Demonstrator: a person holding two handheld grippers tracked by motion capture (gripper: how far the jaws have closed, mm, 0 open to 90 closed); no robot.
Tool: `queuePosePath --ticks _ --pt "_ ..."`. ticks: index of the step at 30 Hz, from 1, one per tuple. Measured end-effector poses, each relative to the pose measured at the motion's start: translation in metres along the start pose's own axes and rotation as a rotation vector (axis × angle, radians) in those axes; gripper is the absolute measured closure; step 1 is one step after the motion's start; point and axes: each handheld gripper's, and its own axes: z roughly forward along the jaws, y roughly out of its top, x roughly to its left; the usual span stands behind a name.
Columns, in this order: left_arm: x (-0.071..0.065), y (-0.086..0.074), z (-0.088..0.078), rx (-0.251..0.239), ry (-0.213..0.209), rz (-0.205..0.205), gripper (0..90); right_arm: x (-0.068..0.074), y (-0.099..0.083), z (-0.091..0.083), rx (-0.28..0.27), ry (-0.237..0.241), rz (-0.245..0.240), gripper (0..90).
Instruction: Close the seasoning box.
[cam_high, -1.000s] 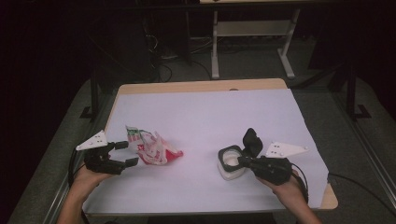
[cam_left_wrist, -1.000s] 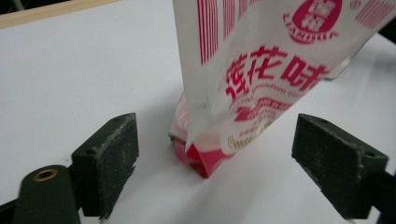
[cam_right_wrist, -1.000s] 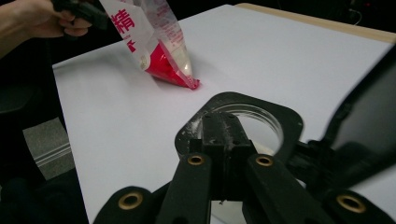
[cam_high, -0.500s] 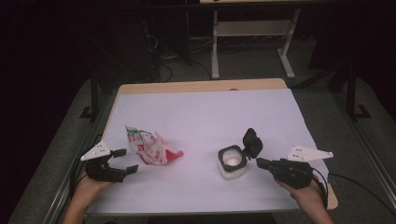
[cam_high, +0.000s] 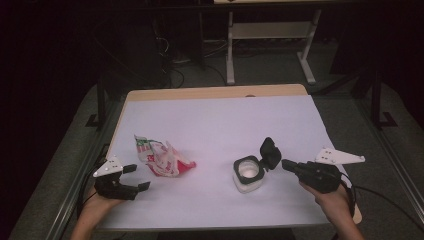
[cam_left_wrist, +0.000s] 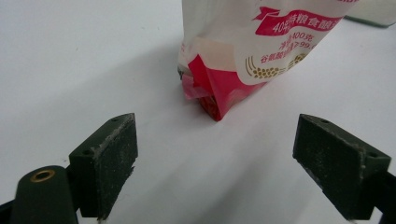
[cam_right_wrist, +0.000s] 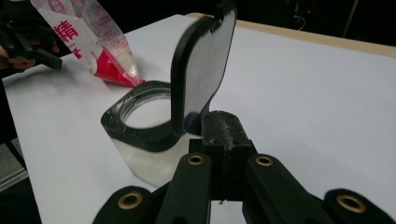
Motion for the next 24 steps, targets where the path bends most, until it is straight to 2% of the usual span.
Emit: queuePosePath --ticks 9,13,24 --pt "0.000 -0.003 -0.001 0.005 0.005 -0.011 13.8 0.000 0.013 0.020 0.011 0.024 -0.001 90.0" --pt "-0.001 -0.002 0.000 0.010 0.000 -0.004 13.8 0.000 0.017 0.026 0.007 0.029 0.003 90.0" --pt "-0.003 -0.002 0.001 0.001 -0.014 -0.006 13.9 0.011 0.021 0.039 0.002 0.062 -0.020 90.0"
